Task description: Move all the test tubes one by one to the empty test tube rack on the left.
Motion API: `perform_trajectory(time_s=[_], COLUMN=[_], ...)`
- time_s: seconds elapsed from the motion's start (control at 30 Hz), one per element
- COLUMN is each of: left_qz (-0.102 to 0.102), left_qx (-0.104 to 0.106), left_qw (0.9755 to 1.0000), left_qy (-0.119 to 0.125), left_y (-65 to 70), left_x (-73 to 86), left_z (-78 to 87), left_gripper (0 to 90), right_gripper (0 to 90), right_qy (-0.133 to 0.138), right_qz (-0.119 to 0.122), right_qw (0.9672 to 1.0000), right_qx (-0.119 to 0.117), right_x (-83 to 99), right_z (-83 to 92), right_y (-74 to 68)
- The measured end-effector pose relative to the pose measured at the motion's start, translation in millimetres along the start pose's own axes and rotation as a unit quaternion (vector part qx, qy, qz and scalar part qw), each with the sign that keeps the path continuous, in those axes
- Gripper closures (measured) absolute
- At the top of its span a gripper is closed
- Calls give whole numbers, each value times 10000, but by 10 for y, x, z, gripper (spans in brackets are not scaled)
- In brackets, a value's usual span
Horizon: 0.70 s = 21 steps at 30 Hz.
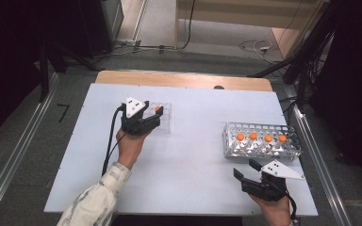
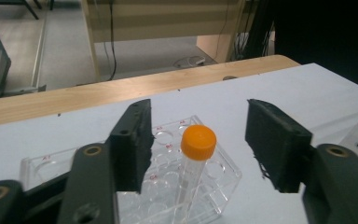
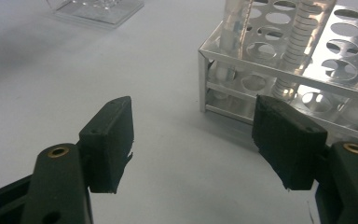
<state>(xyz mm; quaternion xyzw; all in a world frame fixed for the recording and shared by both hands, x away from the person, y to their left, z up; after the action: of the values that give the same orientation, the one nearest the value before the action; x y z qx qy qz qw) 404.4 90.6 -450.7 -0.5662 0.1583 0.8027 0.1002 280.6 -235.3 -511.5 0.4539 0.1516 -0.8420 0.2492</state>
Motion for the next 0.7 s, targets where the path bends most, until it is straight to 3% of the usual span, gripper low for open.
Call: perform_trajectory(time_s=[0.2,0.7], left_qz=[159,49], left_qx=[-9,51], left_qw=[9998,9998], left_qy=[67,-166], left_y=[-1,-23], left_x=[74,566], left_z=[217,554], left_gripper=[208,158], right_gripper=[279,282], right_qy=[10,130], right_qz=[-25,-239], right_qw=[9999,9972], right_qx=[138,697], right_x=[7,10], right_z=[6,111], right_y=[85,412])
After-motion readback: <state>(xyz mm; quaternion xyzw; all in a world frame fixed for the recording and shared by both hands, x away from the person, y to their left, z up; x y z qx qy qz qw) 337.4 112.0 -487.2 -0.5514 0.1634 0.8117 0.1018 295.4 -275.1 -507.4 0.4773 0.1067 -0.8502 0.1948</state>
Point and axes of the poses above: each handheld gripper's, and its own axes: z roughly backward along the jaws, x roughly out of its underside, y roughly to its right, the point moved 9 cm from there along -z, roughly forward along the jaws, and after that the axes turned 3 degrees about z, right-handed, at the moved point
